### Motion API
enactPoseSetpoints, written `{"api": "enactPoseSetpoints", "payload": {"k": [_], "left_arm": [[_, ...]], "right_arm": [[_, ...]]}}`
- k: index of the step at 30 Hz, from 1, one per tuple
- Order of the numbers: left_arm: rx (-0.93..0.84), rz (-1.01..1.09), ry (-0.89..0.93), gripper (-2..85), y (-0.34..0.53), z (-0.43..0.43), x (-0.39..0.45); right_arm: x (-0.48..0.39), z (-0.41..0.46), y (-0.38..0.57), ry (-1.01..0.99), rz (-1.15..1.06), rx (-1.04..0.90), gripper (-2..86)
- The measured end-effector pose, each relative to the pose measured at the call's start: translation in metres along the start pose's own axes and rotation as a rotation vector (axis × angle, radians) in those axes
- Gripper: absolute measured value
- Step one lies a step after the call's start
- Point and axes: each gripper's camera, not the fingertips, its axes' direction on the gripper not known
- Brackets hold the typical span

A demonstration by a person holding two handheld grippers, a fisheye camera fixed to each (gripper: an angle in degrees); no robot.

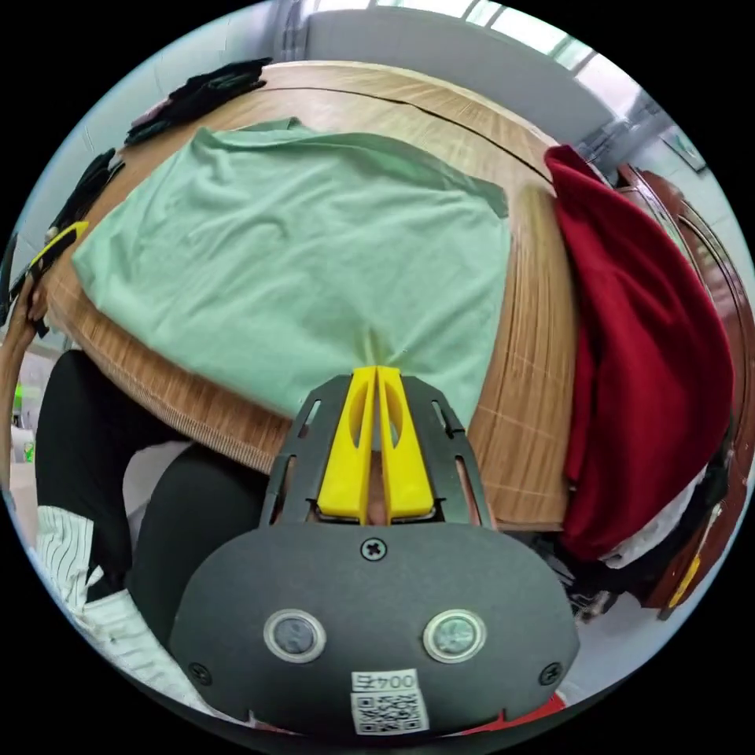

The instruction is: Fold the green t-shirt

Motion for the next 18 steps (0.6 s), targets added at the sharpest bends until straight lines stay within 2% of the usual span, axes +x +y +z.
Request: {"api": "enactPoseSetpoints", "payload": {"k": [2,6,9,11,13,15,17,18], "left_arm": [[0.0,-0.02,0.0,1.0,0.011,0.001,0.005],[0.01,-0.025,-0.047,1.2,0.031,0.004,0.018],[0.009,-0.021,0.006,1.5,0.04,0.008,0.02],[0.008,0.013,0.041,2.0,0.042,0.008,0.019],[-0.008,0.054,0.092,2.8,0.043,0.008,0.016],[-0.05,0.146,0.189,4.3,0.043,0.01,0.013],[-0.072,0.23,0.208,5.5,0.044,0.011,0.013],[-0.091,0.285,0.21,6.1,0.044,0.013,0.015]], "right_arm": [[0.007,0.006,0.009,-0.065,0.088,0.095,-0.7],[0.035,0.003,0.005,-0.257,0.201,0.024,-0.7],[0.034,-0.03,0.015,-0.369,0.241,0.161,-0.7],[0.025,-0.041,0.022,-0.533,0.296,0.232,-0.7],[0.001,-0.036,0.016,-0.482,0.274,0.196,-0.6],[-0.023,-0.024,0.005,-0.319,0.231,0.139,-0.7],[-0.038,-0.003,-0.01,-0.109,0.219,0.045,-0.6],[-0.039,0.004,-0.013,-0.067,0.227,0.02,-0.6]]}}
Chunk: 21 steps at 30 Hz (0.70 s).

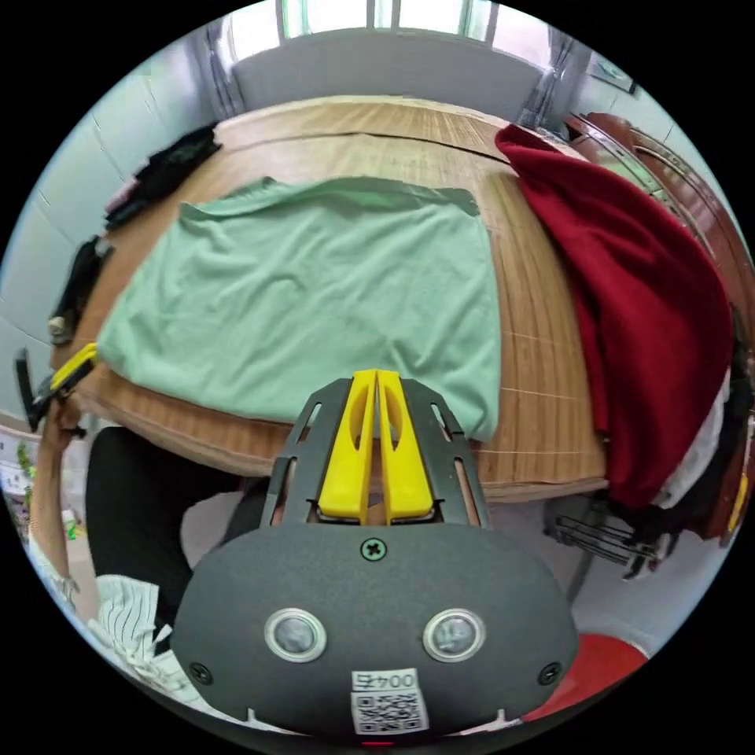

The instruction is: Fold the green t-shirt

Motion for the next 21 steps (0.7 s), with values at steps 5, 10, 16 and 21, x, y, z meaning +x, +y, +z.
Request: {"api": "enactPoseSetpoints", "payload": {"k": [5,10,16,21], "left_arm": [[-0.049,0.143,0.054,7.4,-0.006,-0.002,0.005],[-0.046,0.167,0.161,7.7,0.003,-0.007,0.0],[-0.036,0.227,0.141,7.7,0.0,-0.003,0.017],[-0.091,0.28,0.096,7.4,-0.007,0.008,0.027]], "right_arm": [[-0.007,0.033,-0.01,0.074,-0.037,-0.11,-0.6],[-0.017,0.041,-0.018,0.134,-0.08,-0.141,-0.6],[0.01,0.041,-0.021,0.03,0.004,-0.13,-0.7],[0.027,0.04,-0.024,-0.023,0.023,-0.141,-0.8]]}}
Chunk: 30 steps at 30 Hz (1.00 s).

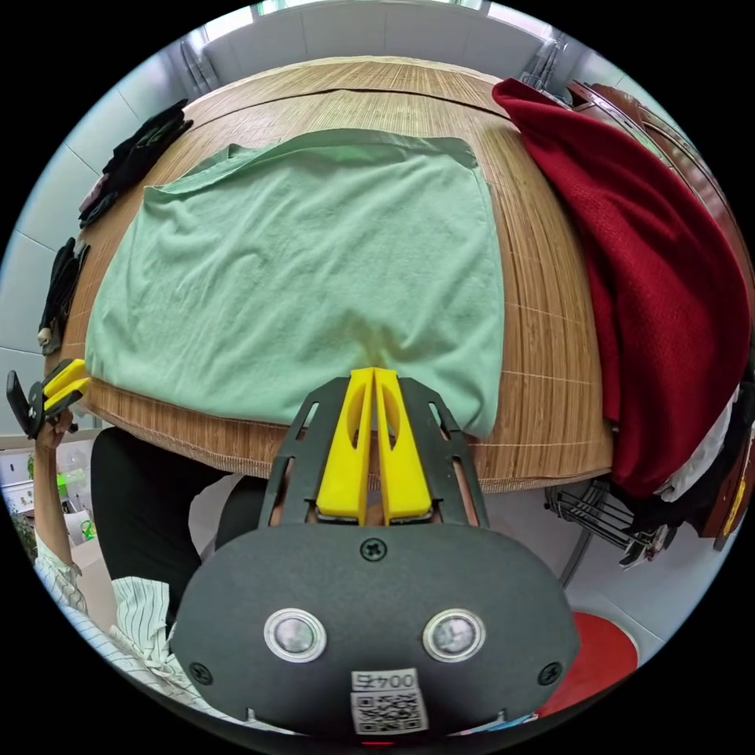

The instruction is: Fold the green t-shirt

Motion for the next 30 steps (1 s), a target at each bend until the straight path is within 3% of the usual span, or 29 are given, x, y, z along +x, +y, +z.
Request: {"api": "enactPoseSetpoints", "payload": {"k": [23,30], "left_arm": [[-0.05,0.05,0.028,2.3,-0.001,-0.004,0.003],[-0.077,-0.085,-0.003,0.3,0.029,-0.025,-0.016]], "right_arm": [[0.041,-0.031,0.001,0.039,-0.006,0.008,-0.8],[0.058,-0.047,0.008,0.033,-0.006,0.014,-0.8]]}}
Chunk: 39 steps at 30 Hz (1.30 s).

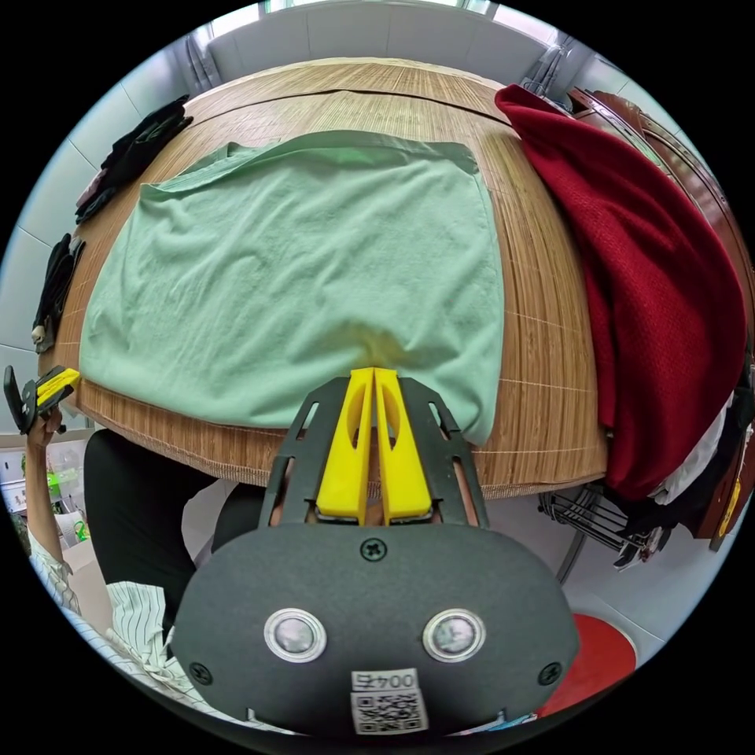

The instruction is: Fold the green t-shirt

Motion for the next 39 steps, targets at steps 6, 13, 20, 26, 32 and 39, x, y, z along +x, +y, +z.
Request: {"api": "enactPoseSetpoints", "payload": {"k": [6,13,20,26,32,39], "left_arm": [[0.297,-0.141,0.051,0.2,-0.032,-0.037,0.027],[0.009,-0.094,-0.105,0.2,-0.107,0.047,0.083],[-0.014,-0.101,-0.157,0.2,-0.111,0.064,0.093],[-0.028,-0.128,-0.117,0.2,-0.118,0.067,0.09],[-0.066,-0.123,-0.134,0.2,-0.129,0.07,0.096],[-0.082,-0.121,-0.166,0.2,-0.138,0.074,0.105]], "right_arm": [[0.03,-0.017,0.016,-0.087,0.043,0.038,-0.8],[0.114,-0.071,0.068,-0.32,0.236,0.229,-0.7],[0.182,-0.079,0.135,-0.325,0.181,0.287,2.2],[0.182,-0.084,0.178,-0.297,-0.046,0.365,7.6],[0.16,-0.088,0.178,-0.282,-0.178,0.367,8.7],[0.138,-0.099,0.174,-0.244,-0.288,0.382,7.6]]}}
